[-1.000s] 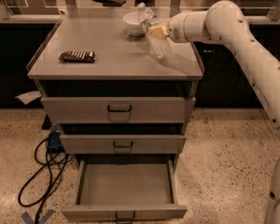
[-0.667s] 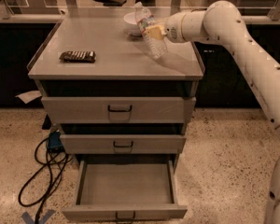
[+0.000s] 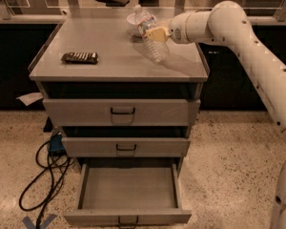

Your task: Pick water bottle from bottom drawer and place on counter

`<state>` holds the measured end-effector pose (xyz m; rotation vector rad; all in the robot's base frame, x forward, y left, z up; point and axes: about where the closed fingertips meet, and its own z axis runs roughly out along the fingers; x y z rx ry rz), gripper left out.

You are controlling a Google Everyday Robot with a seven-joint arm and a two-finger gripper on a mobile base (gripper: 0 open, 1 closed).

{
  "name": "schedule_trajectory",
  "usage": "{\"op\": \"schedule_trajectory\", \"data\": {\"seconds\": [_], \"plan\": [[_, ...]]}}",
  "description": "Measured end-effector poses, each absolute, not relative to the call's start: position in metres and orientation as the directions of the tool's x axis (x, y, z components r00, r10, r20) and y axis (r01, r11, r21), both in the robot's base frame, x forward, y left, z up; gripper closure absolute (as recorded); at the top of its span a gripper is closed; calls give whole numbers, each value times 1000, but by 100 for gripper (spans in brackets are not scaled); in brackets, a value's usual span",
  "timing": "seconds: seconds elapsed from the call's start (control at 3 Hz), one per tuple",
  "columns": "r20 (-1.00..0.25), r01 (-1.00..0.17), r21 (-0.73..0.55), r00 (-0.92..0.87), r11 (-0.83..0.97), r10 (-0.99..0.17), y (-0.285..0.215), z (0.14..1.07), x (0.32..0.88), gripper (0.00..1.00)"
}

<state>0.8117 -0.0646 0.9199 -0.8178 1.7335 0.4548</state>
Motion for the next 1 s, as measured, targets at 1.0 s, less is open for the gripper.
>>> {"op": "schedule_trajectory", "data": {"seconds": [1.0], "plan": [[-944,-720,-100,-149,687,-295,-65,920,812,0]]}}
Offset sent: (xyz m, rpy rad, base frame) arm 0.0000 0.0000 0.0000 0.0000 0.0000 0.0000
